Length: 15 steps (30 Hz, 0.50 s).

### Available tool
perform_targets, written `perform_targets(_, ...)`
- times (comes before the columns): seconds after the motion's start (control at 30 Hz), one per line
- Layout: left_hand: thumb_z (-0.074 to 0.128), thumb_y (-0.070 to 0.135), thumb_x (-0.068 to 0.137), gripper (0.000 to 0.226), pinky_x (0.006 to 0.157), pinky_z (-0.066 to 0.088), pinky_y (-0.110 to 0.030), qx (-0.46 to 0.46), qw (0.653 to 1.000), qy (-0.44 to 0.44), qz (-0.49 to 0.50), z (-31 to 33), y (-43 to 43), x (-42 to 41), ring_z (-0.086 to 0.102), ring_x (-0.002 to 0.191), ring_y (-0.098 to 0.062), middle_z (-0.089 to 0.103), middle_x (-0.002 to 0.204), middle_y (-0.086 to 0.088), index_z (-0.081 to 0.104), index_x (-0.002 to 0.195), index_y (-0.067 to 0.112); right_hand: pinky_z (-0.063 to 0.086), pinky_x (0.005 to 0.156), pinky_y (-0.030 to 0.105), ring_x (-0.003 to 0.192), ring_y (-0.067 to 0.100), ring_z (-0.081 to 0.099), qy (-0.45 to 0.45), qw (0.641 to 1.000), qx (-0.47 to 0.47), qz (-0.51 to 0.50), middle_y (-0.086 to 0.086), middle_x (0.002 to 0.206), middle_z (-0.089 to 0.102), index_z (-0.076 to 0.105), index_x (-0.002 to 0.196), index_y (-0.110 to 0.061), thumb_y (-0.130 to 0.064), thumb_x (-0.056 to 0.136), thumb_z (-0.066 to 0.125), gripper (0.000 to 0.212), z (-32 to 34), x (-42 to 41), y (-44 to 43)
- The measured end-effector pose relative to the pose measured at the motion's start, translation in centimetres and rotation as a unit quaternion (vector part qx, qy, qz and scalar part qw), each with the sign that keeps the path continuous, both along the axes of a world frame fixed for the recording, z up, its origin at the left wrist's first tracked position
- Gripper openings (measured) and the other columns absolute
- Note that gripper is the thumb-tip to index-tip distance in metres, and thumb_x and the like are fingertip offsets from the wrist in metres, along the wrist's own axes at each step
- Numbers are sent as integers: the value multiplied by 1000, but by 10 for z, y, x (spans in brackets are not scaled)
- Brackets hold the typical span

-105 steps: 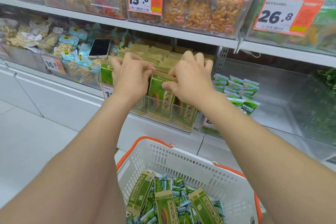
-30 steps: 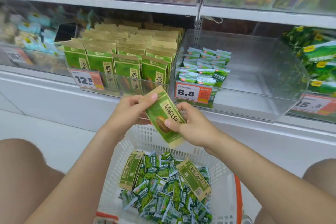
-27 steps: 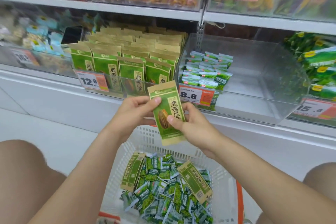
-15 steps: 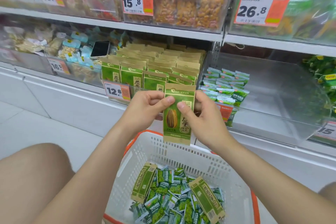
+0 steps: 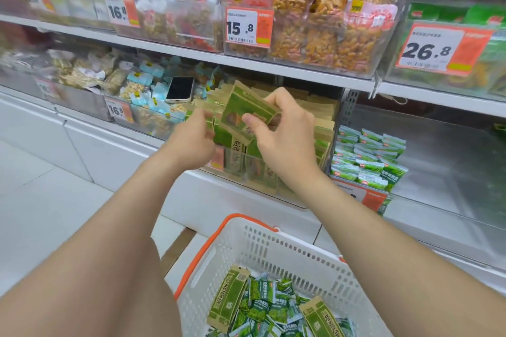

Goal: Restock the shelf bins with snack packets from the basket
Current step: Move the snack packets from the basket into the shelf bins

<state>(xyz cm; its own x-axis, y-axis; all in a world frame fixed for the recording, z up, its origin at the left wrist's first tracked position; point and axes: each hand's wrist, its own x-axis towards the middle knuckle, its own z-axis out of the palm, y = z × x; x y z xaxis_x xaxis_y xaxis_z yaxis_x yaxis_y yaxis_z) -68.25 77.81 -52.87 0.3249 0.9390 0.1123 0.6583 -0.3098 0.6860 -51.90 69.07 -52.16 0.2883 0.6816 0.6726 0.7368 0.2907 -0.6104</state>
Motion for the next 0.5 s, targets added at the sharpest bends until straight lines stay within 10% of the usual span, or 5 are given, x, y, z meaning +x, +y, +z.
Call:
perform_targets(0.07,50,0,98,52,88,48,-40,4,1000,-3,15,-1,4,3,60,113,-30,65,116,-4,41,146,18,32,70,8,79,10,54,-38,998,-48,-6,-11,79,64,53,89,-23,-35,91,78,27,2,-1,13)
perform_targets(0.3,56,-3,90,41,77,42,-42,59,997,44,37,-5,2,19,50,90,-35,51,96,-9,38,126,6,37,92,45,109,27,57,-191,967,-135,-101,-6,101,70,63,114,-28,-52,89,74,37,8,-11,52)
perform_targets(0.5,58,-4,88,50,76,38,-45,102,993,54,37,-13,14,25,57,108,-47,59,118,-25,37,133,0,35,95,48,108,28,61,-324,923,-160,-131,-2,101,71,68,116,-27,-48,89,76,35,30,-20,69)
